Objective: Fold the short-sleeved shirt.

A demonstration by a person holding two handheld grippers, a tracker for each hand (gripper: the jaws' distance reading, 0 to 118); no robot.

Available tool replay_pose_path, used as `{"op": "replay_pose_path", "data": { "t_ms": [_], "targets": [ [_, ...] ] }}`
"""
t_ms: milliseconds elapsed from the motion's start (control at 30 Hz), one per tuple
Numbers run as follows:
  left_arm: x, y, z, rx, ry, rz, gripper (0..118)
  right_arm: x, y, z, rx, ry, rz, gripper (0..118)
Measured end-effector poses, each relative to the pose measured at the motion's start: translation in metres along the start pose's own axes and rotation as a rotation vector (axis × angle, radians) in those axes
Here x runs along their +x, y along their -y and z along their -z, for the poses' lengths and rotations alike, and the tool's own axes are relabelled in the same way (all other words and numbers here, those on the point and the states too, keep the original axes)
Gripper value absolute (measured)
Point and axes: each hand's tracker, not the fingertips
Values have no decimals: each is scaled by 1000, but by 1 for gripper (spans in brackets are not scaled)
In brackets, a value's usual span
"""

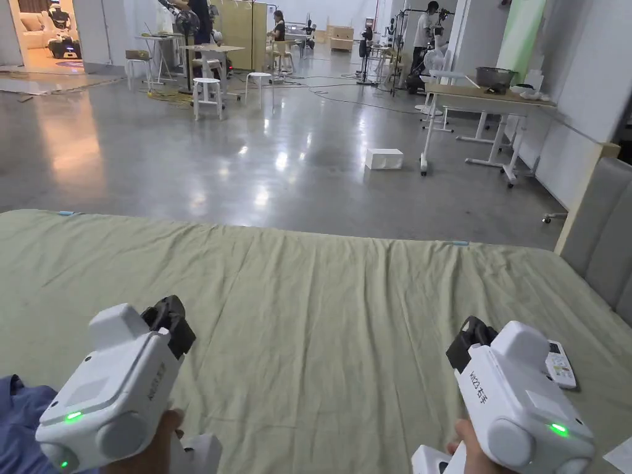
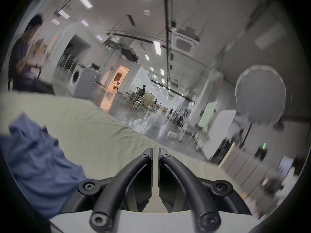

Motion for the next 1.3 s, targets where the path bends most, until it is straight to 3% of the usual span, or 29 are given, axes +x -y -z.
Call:
{"op": "replay_pose_path", "data": {
  "t_ms": [67, 133, 333, 400, 500, 567, 633, 700, 767, 833, 867, 967, 1100, 1300],
  "targets": [
    [25, 4, -6, -36, -8, 435, 7, -16, -1, 1, 27, -41, -324, 0],
    [42, 16, -9, -30, -24, 806, 7, -41, 4, 2, 103, -52, -805, 0],
    [43, 47, 4, -32, -37, 1405, 6, -50, 38, 8, 146, -79, -1489, 0],
    [40, 53, 5, -21, -36, 1517, 6, -44, 44, 9, 146, -111, -1567, 0],
    [38, 51, 0, -13, -33, 1500, 6, -44, 41, 5, 124, -124, -1500, 0],
    [37, 48, -2, -24, -15, 1384, 6, -44, 37, 3, 106, -105, -1368, 0],
    [35, 34, 1, -52, -34, 1059, 6, -41, 25, 6, 47, -101, -1064, 0],
    [30, 20, 2, -68, -33, 761, 6, -36, 16, 8, 8, -91, -825, 0],
    [23, 8, 3, -54, -20, 496, 6, -28, 9, 7, 9, -79, -565, 0],
    [19, 2, 2, -36, -17, 273, 6, -19, 14, 8, -93, -15, -286, 0],
    [19, 2, 1, -21, -25, 264, 6, -18, 10, 7, -26, -16, -292, 0],
    [29, -2, -10, 12, 3, 264, 6, -18, 10, 1, -40, 9, -187, 0],
    [30, 1, -6, -51, 13, 252, 6, -21, 14, 1, -51, 8, -213, 0],
    [25, 3, 0, -67, 51, 349, 6, -26, 11, -3, -58, 1, -238, 0]
  ]
}}
